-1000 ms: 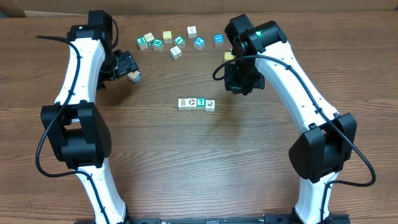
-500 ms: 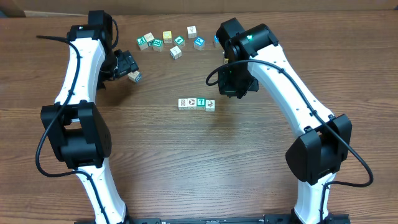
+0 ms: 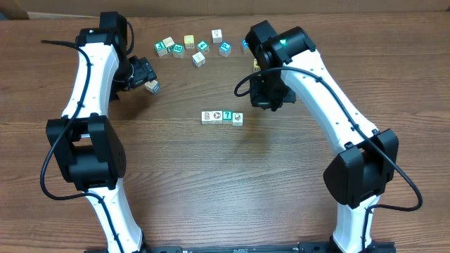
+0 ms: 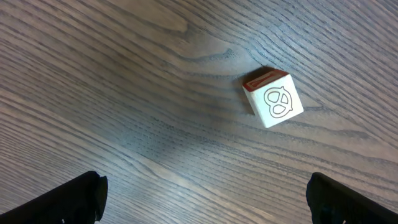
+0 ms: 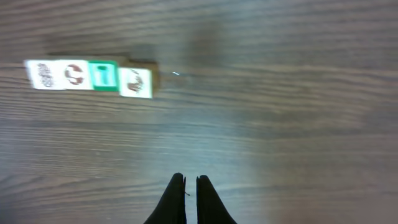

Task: Form a horizontal line

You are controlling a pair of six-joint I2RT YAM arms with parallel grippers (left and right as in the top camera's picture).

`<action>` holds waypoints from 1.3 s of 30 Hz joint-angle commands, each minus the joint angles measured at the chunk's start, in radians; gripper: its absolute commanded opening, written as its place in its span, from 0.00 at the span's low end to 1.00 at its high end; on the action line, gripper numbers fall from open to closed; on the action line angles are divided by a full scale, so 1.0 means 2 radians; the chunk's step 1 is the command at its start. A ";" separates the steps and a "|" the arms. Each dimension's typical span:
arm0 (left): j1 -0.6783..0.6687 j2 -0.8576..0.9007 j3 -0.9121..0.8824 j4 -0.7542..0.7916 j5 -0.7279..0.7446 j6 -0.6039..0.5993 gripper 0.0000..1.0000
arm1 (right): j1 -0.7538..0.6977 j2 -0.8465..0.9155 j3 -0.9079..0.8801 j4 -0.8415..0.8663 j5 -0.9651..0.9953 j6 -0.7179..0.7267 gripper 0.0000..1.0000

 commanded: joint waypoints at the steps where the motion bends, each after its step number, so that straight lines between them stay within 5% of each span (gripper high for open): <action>1: -0.004 0.005 0.008 0.001 -0.002 0.004 1.00 | -0.010 -0.036 0.002 0.000 0.026 0.013 0.04; 16: -0.004 0.005 0.008 0.001 -0.002 0.004 1.00 | -0.020 -0.118 -0.015 0.010 0.043 0.013 0.04; 31: -0.004 0.005 0.008 0.001 -0.002 0.004 1.00 | -0.020 -0.118 -0.260 0.252 -0.040 0.025 0.04; 39: -0.004 0.005 0.008 0.001 -0.002 0.004 1.00 | -0.020 -0.118 -0.299 0.307 -0.039 0.025 0.04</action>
